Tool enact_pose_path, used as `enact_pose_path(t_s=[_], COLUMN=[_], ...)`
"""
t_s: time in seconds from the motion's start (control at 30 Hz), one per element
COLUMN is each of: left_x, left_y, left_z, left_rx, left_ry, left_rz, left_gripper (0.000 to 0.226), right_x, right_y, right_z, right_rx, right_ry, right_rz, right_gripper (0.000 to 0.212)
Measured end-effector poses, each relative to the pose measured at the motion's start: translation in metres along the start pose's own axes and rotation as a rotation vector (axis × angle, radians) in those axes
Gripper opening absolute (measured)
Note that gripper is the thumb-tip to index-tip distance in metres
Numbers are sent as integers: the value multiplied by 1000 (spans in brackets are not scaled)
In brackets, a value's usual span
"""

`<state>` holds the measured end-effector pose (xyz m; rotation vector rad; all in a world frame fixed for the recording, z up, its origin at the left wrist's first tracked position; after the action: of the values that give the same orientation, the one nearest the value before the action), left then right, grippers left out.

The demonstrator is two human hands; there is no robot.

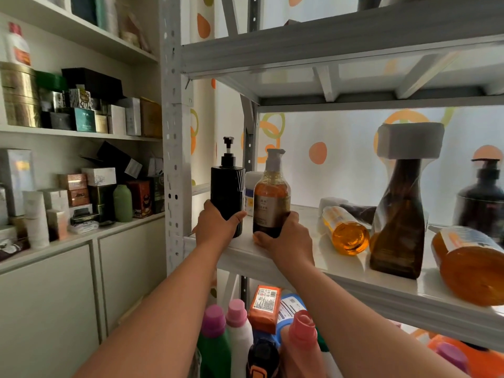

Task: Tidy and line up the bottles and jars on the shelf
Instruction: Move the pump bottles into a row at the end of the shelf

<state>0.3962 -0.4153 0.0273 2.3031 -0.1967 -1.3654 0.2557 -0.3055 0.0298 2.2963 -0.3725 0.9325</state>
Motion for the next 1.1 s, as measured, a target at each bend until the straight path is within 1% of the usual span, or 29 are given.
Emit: enact_pose_path(t_s=[0.13, 0.2, 0.3, 0.37, 0.4, 0.43, 0.5, 0.53, 0.57, 0.67, 0.7, 0.77, 0.83, 0.9, 0.97, 1.03, 1.1], left_x=[2, 2, 4, 4, 2, -1, -10, -17, -25, -54, -67, -100, -134, -165, -190, -208, -217], left_y=[1, 0, -2, -10, -19, -31, -55, -67, -79, -110, -122, -147, -170, -190, -205, -217, -224], left_z=[3, 4, 7, 5, 3, -2, -10, -11, -9, 11, 17, 26, 37, 51, 69, 84, 94], left_rx=[-1, 8, 15, -32, -84, -161, -350, -405, -416, -273, -226, -139, -21, 119, 232, 311, 342], left_ry=[-28, -66, -112, -136, -166, -189, -170, -161, -174, -284, -335, -453, -546, -558, -531, -524, -481], left_rz=[-4, -19, -46, -47, -35, -9, 97, 163, 233, 386, 428, 526, 596, 610, 567, 499, 455], left_gripper=[78, 81, 86, 86, 81, 72, 44, 33, 29, 35, 32, 21, 15, 19, 27, 30, 34], right_x=[-1, -1, -2, -2, -2, -2, -2, -3, -3, -2, -3, -9, -21, -39, -59, -73, -83], right_y=[0, -1, -2, -5, -8, -11, -18, -22, -26, -40, -44, -53, -58, -57, -54, -52, -49], right_z=[1, 2, 1, -7, -12, -19, -32, -39, -46, -73, -85, -112, -141, -170, -197, -221, -235], right_rx=[5, 16, 17, -10, -29, -47, -92, -130, -183, -414, -505, -690, -815, -866, -880, -872, -796], right_ry=[36, 35, 10, 1, 2, 0, 7, 18, 29, 31, 33, 60, 89, 90, 33, -110, -271], right_rz=[-2, -3, 6, 3, -13, -39, -107, -152, -203, -338, -363, -377, -342, -242, -122, 0, 149], right_gripper=[58, 63, 78, 76, 71, 62, 50, 45, 40, 21, 18, 19, 20, 20, 20, 24, 34])
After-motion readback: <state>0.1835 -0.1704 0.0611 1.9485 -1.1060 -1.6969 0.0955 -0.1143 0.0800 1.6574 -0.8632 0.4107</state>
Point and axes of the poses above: each hand's wrist, its own y-axis towards the middle knuckle, its own z-axis out of the palm, x = y × z, the point moved 5 cm from there along y, towards the middle knuckle
